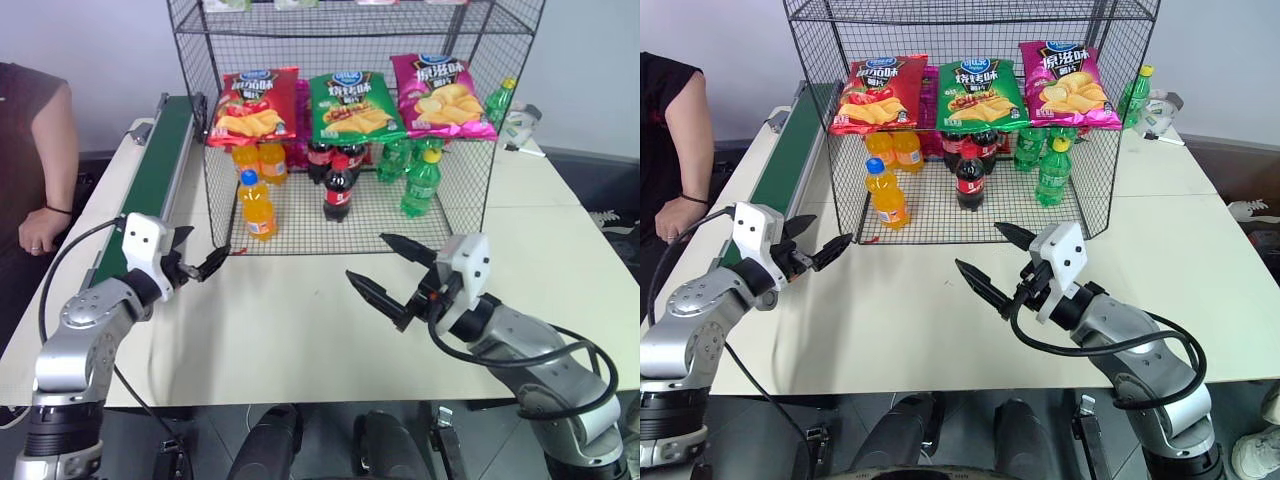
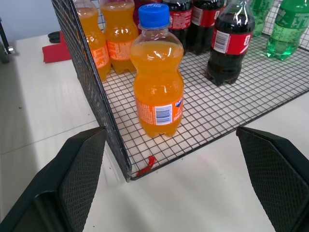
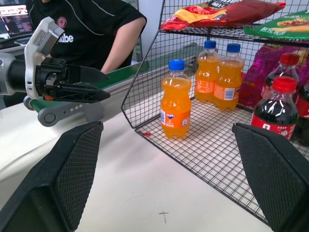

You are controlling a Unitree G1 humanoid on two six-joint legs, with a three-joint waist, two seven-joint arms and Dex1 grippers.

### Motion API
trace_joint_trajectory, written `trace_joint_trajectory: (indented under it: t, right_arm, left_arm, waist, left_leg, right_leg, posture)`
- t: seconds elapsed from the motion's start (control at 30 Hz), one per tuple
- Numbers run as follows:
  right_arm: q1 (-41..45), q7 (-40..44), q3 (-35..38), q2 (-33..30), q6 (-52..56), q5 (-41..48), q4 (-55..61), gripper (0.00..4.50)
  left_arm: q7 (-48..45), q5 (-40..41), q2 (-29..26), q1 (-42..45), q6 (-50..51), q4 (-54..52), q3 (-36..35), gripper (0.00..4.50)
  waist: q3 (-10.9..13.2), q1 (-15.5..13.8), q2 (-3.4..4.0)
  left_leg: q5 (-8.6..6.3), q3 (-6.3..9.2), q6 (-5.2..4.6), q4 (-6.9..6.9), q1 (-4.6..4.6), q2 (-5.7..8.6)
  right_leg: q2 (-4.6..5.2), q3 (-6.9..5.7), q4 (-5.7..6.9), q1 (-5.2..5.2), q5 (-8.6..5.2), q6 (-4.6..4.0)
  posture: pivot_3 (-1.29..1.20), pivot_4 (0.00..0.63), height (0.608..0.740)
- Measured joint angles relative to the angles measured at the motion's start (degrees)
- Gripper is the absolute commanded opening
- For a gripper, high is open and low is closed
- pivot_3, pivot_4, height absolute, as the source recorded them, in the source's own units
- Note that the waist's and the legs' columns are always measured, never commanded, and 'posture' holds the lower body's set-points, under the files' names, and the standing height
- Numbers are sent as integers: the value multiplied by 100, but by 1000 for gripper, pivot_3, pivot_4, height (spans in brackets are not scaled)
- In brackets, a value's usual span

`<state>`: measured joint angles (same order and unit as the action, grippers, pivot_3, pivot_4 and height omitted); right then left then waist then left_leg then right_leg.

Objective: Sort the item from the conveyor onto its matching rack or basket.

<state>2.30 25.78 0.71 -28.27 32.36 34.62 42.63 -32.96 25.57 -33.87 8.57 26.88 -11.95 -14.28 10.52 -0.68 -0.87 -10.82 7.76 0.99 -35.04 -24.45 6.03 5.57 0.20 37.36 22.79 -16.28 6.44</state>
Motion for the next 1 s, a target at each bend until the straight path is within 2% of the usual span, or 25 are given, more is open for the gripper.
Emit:
trace_joint_trajectory:
  t: [1.0]
  right_arm:
    - [3, 96, -32, 12, -4, 41, -2, 4500]
  left_arm:
    - [53, -9, 51, -15, -8, 1, -4, 4454]
  waist:
    - [0, -1, 0]
  left_leg:
    - [-1, 0, 0, 1, 0, -1]
  right_leg:
    - [0, 0, -3, 3, -1, -1]
  posture:
    - [0, 150, 740]
